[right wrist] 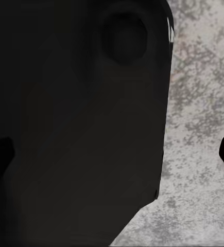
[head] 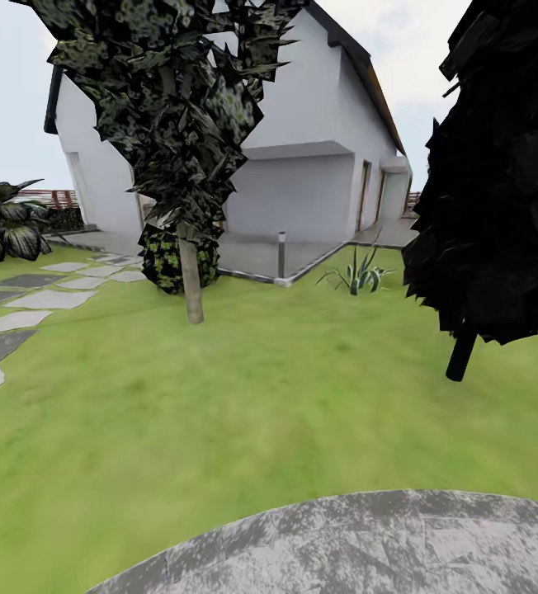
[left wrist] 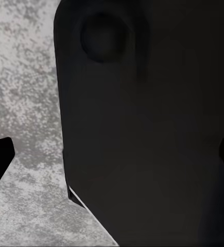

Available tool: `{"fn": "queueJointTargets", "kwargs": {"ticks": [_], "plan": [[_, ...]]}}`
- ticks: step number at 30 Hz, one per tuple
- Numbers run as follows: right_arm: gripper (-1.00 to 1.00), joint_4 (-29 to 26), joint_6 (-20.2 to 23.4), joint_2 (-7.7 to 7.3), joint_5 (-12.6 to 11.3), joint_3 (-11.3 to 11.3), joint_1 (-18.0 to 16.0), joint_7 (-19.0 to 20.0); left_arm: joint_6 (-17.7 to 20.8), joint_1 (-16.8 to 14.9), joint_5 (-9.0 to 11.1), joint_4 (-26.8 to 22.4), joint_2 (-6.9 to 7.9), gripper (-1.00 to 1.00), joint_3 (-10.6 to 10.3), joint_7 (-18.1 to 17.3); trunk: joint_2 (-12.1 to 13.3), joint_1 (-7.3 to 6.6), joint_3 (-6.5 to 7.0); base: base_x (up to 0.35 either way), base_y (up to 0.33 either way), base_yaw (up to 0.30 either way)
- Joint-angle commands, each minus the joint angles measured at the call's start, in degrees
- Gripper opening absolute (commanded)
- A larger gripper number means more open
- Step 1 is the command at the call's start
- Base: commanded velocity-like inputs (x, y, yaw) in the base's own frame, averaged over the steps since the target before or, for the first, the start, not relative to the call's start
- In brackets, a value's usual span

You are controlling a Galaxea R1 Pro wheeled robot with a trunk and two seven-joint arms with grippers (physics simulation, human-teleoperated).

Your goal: Pick up the pesticide atomizer in the garden and spray insectifuge to fully cover both potted plants in the garden.

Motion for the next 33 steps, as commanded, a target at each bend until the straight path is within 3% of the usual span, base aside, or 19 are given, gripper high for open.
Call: {"fn": "queueJointTargets", "kwargs": {"ticks": [1, 13, 18, 24, 33], "plan": [[1.0, -0.33, -0.09, 0.33, -0.04, 0.06, -0.27, 0.33, -0.09, -0.01, -0.09, -0.09, -0.09, 1.0, 0.09, -0.09, -0.02, 0.0, -0.03, 0.0, 0.0, 0.0], [1.0, -3.51, -2.04, 3.77, 0.25, -0.14, -0.35, 0.74, -0.09, -0.01, -0.09, -0.6, -0.09, 1.0, -0.16, -0.09, -0.02, 0.0, -0.03, 0.0, 0.0, 0.0], [1.0, -3.83, -3.11, 3.72, 0.29, -0.27, -0.36, 0.61, -0.68, -0.08, 0.26, -0.82, -0.17, 1.0, -0.14, 0.06, -0.02, 0.0, -0.03, 0.0, 0.0, 0.0], [1.0, -4.41, -5.04, 2.08, 0.43, -0.11, -0.36, 0.53, -2.61, -0.3, 0.06, -2.76, 0.15, 1.0, -0.25, 0.13, -0.02, 0.0, -0.03, 0.0, 0.0, 0.0], [1.0, -7.33, -7.93, -0.82, 0.37, -0.29, -0.5, 0.53, -5.5, -2.38, 0.54, -5.69, 2.9, 1.0, -0.07, 0.26, -0.02, 0.0, -0.03, 0.0, 0.0, 0.0]]}}
